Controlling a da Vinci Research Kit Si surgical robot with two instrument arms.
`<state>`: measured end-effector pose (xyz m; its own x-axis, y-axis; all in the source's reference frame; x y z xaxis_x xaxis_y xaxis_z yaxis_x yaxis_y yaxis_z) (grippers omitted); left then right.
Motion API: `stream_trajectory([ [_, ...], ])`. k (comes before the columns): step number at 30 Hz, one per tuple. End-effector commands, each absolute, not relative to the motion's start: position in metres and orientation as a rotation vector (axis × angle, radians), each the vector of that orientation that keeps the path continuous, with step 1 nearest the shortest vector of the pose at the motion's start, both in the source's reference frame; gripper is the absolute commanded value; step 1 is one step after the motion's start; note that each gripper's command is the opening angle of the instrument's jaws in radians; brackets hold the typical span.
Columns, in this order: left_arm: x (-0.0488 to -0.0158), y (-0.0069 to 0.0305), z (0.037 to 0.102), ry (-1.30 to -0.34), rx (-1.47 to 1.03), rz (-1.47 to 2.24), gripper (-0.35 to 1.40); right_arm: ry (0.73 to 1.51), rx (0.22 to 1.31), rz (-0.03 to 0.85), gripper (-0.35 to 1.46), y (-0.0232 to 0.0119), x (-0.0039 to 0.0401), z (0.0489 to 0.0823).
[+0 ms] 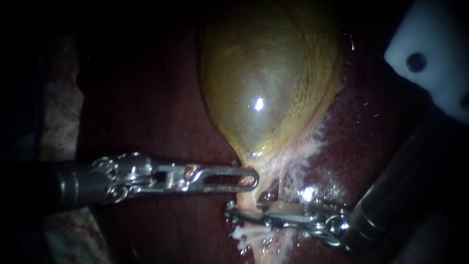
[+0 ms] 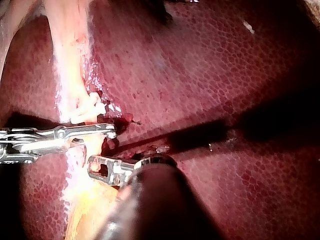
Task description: Going back third clip left tube
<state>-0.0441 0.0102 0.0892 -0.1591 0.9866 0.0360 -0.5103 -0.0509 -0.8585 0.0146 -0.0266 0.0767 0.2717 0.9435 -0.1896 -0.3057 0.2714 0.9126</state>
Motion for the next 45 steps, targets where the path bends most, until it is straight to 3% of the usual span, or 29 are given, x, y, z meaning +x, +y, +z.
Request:
stream_trajectory([
  [1, -0.0441, 0.0101, 0.0891, -0.906, -0.724, 1.539, -0.35, 0.893, 0.893, 1.012, -0.35, -0.0266, 0.0146, 0.0767],
  [24, -0.0441, 0.0099, 0.0888, -0.905, -0.723, 1.538, -0.35, 0.889, 0.898, 1.014, -0.35, -0.0267, 0.0147, 0.0766],
  [31, -0.0441, 0.0099, 0.0885, -0.906, -0.722, 1.537, -0.35, 0.891, 0.91, 1.012, 0.18, -0.0268, 0.0147, 0.076],
  [45, -0.0437, 0.0099, 0.0882, -0.91, -0.721, 1.538, -0.35, 0.963, 0.84, 0.905, 0.46, -0.0267, 0.0144, 0.0755],
])
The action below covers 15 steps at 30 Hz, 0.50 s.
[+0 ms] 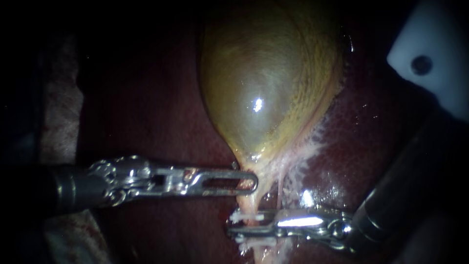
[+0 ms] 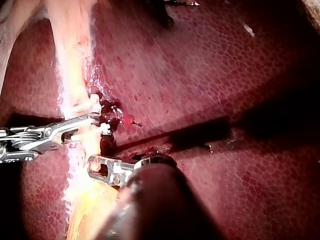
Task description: Going back third clip left tube
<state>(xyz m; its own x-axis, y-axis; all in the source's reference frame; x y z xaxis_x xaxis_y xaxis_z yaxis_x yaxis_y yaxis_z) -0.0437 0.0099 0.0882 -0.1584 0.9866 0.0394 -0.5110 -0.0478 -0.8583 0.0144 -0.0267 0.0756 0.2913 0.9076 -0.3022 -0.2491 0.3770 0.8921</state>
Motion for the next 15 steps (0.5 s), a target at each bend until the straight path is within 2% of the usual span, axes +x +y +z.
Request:
stream_trajectory([
  [1, -0.0436, 0.0099, 0.0882, -0.91, -0.721, 1.538, -0.35, 0.966, 0.834, 0.895, 0.46, -0.0266, 0.0143, 0.0755],
  [9, -0.0437, 0.0099, 0.0876, -0.912, -0.725, 1.532, -0.35, 1.02, 0.778, 0.806, 0.44, -0.0262, 0.0137, 0.0749],
  [15, -0.0437, 0.0099, 0.0875, -0.912, -0.725, 1.531, -0.35, 1.025, 0.751, 0.786, 0.46, -0.0261, 0.0133, 0.075],
])
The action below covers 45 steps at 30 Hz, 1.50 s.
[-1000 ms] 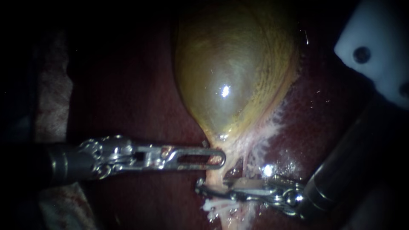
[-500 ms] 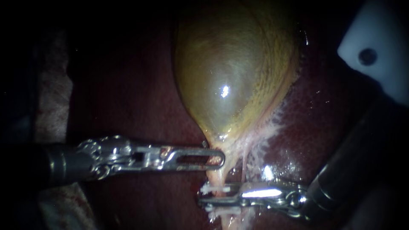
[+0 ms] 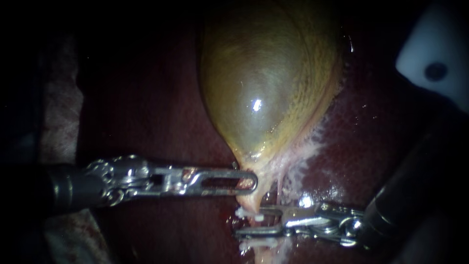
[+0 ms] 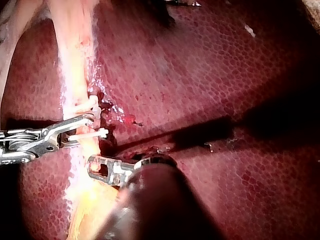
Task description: Going back third clip left tube
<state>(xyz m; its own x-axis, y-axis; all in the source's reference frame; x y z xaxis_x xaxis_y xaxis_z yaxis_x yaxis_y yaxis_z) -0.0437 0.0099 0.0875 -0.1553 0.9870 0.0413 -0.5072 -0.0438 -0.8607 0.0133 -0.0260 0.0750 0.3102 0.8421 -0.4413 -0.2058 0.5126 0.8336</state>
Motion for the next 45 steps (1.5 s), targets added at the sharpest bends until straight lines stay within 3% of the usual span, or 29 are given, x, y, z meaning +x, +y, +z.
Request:
stream_trajectory([
  [1, -0.0437, 0.0099, 0.0875, -0.912, -0.725, 1.531, -0.35, 1.028, 0.751, 0.787, 0.45, -0.0261, 0.0134, 0.075],
  [18, -0.0437, 0.0099, 0.0875, -0.912, -0.725, 1.531, -0.35, 1.028, 0.735, 0.803, 0.53, -0.0262, 0.0172, 0.0767],
  [39, -0.0437, 0.0099, 0.0874, -0.912, -0.724, 1.531, -0.35, 1.03, 0.731, 0.801, 0.54, -0.0263, 0.0169, 0.0776],
  [45, -0.0437, 0.0099, 0.0873, -0.912, -0.724, 1.531, -0.35, 1.052, 0.698, 0.75, 0.53, -0.0262, 0.0164, 0.0774],
])
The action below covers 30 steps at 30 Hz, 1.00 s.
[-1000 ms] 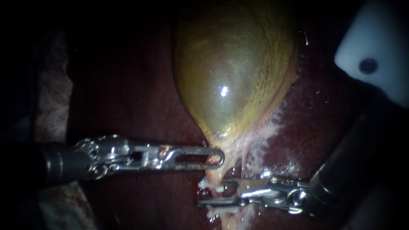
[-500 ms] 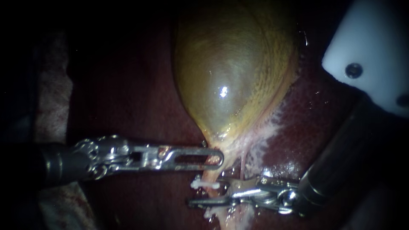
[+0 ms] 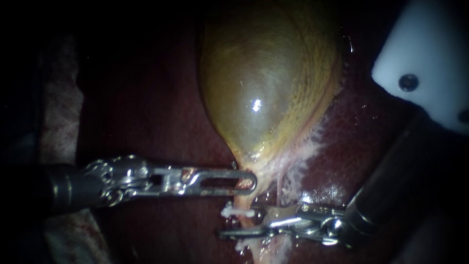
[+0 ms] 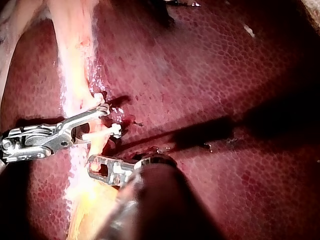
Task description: Going back third clip left tube
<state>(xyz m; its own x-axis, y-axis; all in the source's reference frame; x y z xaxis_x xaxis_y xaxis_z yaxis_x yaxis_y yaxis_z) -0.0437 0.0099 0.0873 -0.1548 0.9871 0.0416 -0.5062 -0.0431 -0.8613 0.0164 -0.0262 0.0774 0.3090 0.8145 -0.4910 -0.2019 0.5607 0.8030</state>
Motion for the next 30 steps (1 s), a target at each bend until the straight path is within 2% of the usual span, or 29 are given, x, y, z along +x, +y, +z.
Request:
stream_trajectory([
  [1, -0.0437, 0.0099, 0.0873, -0.912, -0.724, 1.531, -0.35, 1.054, 0.691, 0.74, 0.53, -0.0261, 0.0164, 0.0774],
  [12, -0.0437, 0.0099, 0.0873, -0.912, -0.724, 1.53, -0.35, 1.115, 0.567, 0.676, 0.6, -0.0252, 0.0156, 0.0775],
  [22, -0.0437, 0.0099, 0.0873, -0.912, -0.724, 1.53, -0.35, 1.118, 0.556, 0.664, 0.6, -0.0256, 0.0156, 0.0778],
  [30, -0.0437, 0.0099, 0.0873, -0.912, -0.724, 1.53, -0.35, 1.117, 0.595, 0.706, 0.6, -0.0262, 0.017, 0.078],
])
